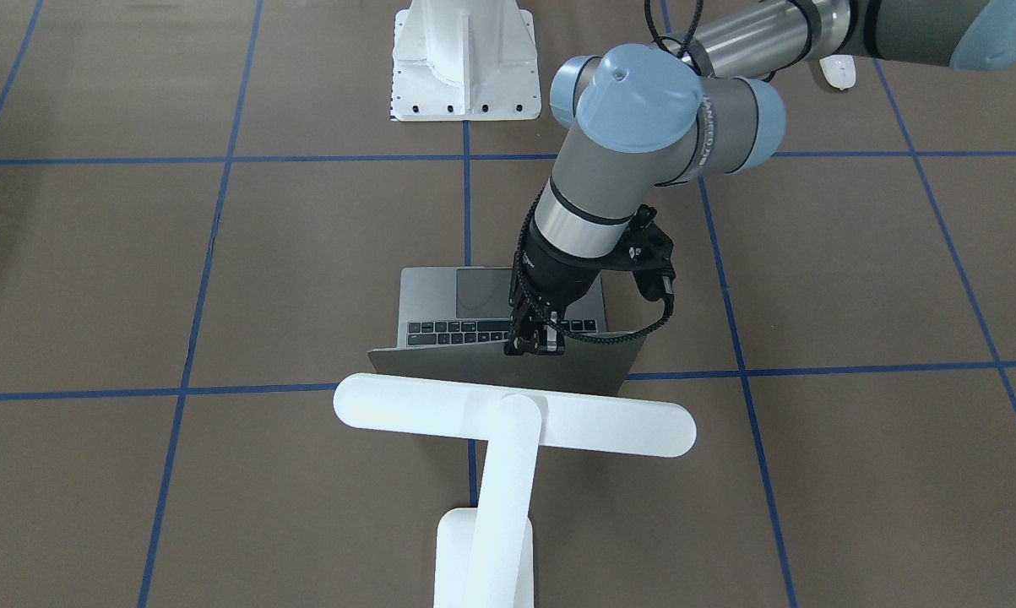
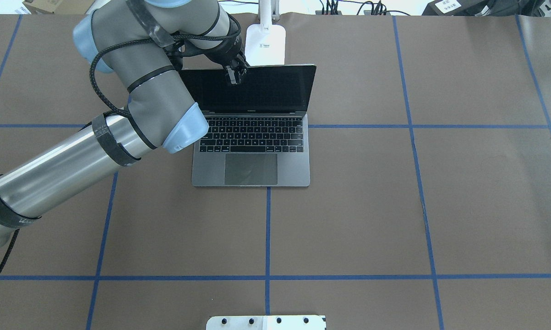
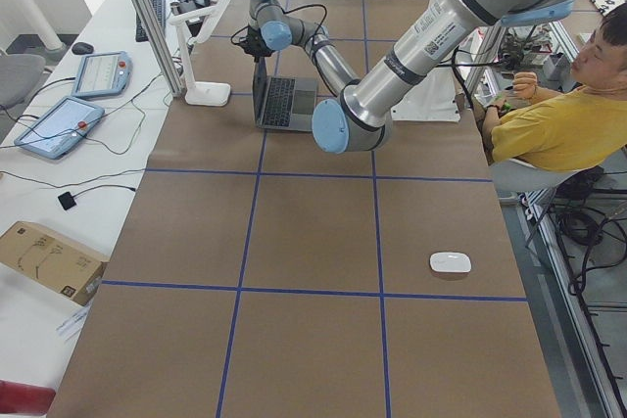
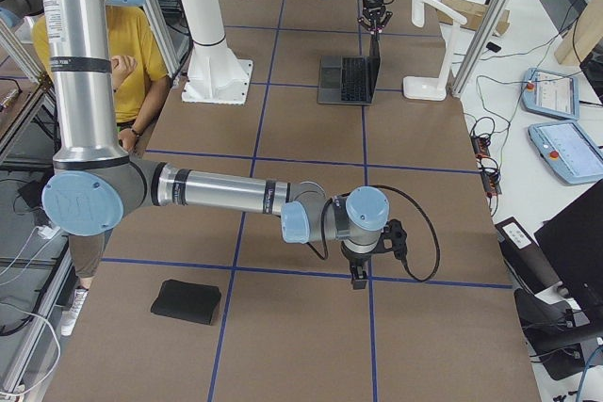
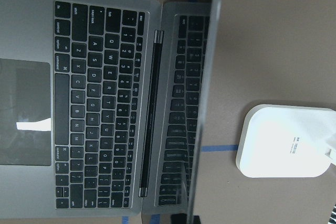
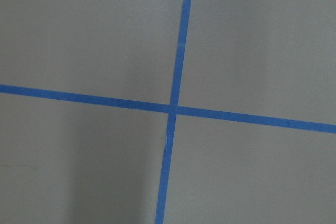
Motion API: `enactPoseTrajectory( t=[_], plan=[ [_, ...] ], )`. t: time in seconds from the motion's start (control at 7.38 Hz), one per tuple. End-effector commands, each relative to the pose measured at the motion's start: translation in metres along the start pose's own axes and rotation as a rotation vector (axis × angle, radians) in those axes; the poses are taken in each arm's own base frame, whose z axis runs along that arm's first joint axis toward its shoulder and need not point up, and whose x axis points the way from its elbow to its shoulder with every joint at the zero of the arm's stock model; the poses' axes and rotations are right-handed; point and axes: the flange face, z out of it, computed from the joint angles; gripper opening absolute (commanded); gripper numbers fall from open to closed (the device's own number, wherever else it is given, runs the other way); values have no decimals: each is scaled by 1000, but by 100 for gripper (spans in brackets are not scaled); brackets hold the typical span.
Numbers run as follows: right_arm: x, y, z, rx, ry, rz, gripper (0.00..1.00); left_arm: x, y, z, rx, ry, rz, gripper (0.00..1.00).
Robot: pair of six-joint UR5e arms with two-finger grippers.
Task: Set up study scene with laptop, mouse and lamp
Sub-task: 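Lower the laptop in front of the lamp and open the left gripper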
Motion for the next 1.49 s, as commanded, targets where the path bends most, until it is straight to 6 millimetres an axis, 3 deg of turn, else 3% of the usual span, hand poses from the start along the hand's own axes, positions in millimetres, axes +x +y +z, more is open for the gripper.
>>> enactPoseTrajectory(
  t=[0.0, 0.14, 0.41, 0.54, 0.68, 0.81, 1.22, 1.35],
  plan=[
    [0, 0, 2, -3, 0, -1, 99, 3, 1, 2, 18, 52, -5, 0],
    [0, 0, 2, -3, 0, -1, 99, 3, -4, 4, 23, 55, 2, 0],
    [0, 0, 2, -3, 1, -1, 99, 2, -4, 4, 15, 57, 47, 79],
    [0, 0, 2, -4, 1, 0, 99, 1, -3, 1, 11, 57, 74, 100],
    [0, 0, 2, -4, 0, 0, 99, -5, -8, -5, 0, 55, 90, 100],
    [0, 0, 2, -3, 0, -1, 99, -21, -19, -28, -43, 47, 151, 100],
    [-7, -3, -4, 9, -11, 16, 99, -97, -90, -111, -175, -19, 475, 100],
    [-10, -4, -6, 14, -21, 48, 99, -114, -114, -122, -155, -64, 614, 100]
  ],
)
